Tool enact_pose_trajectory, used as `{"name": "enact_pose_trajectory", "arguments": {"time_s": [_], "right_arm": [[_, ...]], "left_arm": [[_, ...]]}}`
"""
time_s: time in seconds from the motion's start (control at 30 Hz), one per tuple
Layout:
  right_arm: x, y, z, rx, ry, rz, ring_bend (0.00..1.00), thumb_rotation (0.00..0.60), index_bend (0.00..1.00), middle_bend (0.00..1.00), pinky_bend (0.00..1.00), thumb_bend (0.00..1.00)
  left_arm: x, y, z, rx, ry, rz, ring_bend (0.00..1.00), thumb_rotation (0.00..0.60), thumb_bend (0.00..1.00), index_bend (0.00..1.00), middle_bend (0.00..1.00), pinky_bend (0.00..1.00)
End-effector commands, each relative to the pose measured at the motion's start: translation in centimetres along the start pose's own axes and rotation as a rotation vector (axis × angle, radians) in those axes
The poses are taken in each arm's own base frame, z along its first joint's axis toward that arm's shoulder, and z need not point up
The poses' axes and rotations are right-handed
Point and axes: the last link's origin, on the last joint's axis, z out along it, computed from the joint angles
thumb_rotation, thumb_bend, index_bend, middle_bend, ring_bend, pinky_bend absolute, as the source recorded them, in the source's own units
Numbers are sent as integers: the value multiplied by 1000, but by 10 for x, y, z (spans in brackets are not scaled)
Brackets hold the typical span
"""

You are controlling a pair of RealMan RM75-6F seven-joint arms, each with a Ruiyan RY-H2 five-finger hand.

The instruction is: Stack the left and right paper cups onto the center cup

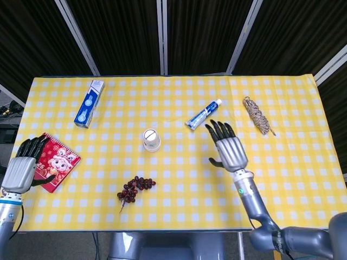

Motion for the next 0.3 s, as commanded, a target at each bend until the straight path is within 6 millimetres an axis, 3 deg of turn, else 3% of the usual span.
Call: {"name": "enact_pose_trajectory", "arguments": {"time_s": [0.03, 0.3], "right_arm": [[9, 60, -61, -51, 32, -7, 0, 600, 21, 0, 68, 84], [10, 107, -124, -119, 19, -16, 0, 600, 0, 0, 35, 79]], "left_arm": [[-2, 3, -6, -8, 10, 10, 0, 600, 98, 0, 0, 0], [-7, 5, -20, -3, 15, 36, 0, 600, 89, 0, 0, 0]]}}
